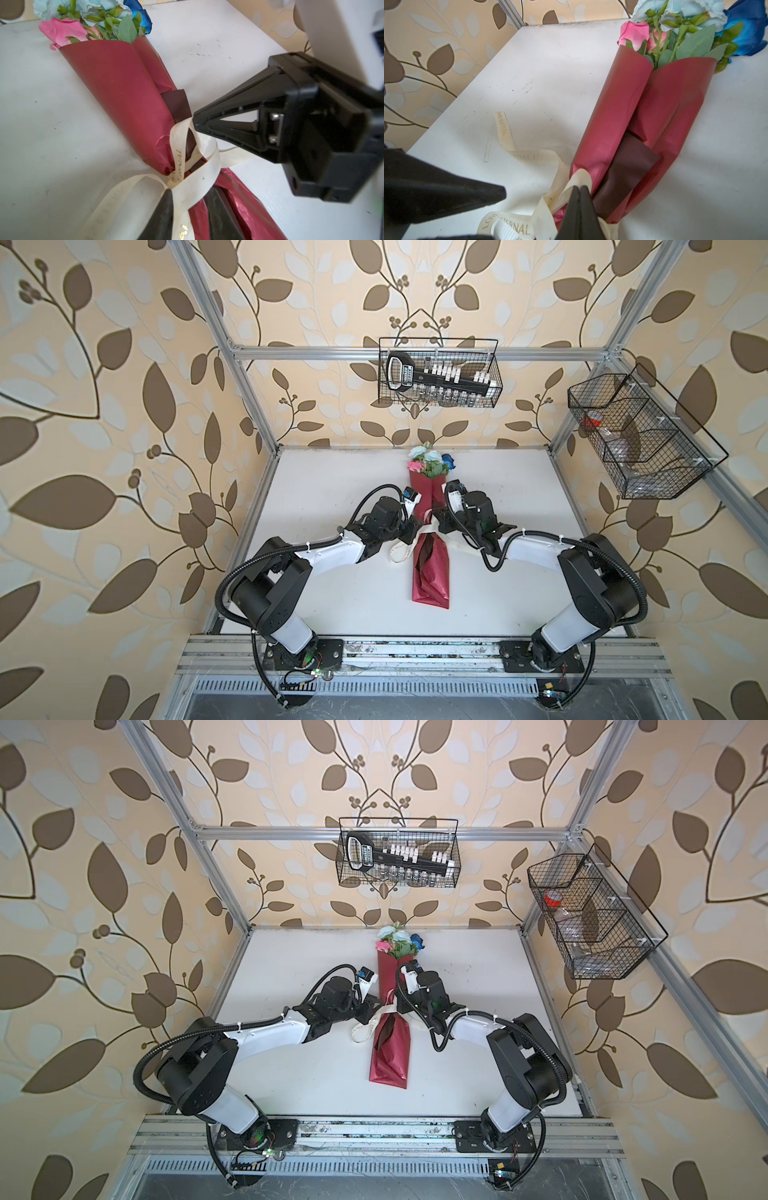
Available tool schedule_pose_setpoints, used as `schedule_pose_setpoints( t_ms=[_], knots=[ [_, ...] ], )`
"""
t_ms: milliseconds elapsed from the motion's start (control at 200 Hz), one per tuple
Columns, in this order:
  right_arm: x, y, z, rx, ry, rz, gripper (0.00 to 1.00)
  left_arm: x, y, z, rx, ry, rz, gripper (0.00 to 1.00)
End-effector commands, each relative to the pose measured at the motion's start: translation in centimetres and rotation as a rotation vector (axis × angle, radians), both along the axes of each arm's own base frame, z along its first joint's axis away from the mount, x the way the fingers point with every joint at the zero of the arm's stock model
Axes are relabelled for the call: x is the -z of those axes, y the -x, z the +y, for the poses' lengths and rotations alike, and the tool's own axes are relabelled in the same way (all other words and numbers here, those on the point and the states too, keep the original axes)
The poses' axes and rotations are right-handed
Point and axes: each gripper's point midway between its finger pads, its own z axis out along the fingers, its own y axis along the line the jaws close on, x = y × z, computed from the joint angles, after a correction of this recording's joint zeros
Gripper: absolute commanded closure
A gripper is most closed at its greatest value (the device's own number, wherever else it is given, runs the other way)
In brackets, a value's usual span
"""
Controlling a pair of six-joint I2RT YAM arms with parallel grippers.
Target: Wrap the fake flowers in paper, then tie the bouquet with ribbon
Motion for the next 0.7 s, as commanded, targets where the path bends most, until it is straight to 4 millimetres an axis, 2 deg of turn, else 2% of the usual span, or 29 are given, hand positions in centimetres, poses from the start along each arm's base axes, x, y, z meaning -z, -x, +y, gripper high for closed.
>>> schedule_pose_setpoints(
  t_ms=[0, 120, 270, 570, 695],
  knots=[
    [-1.0, 0.1, 0.0, 0.006, -0.023, -0.022, 1.00, 0.5, -0.9, -0.8, 0.060, -0.043, -0.008, 0.71],
    [-1.1, 0.2, 0.0, 0.005, -0.027, -0.025, 1.00, 1.8, -1.9, -1.3, 0.060, -0.072, 0.009, 0.71],
    [-1.4, 0.3, 0.0, 0.003, -0.032, -0.032, 1.00, 2.3, -2.6, -1.9, 0.065, -0.068, 0.018, 0.71],
    [-2.3, 0.4, -0.4, 0.025, -0.043, -0.054, 1.00, 3.8, -2.7, -2.9, 0.074, -0.038, 0.069, 0.75],
    [-1.9, 0.4, -1.1, 0.059, -0.024, -0.049, 1.00, 3.8, -2.5, -3.1, 0.083, -0.008, 0.067, 0.74]
  ],
)
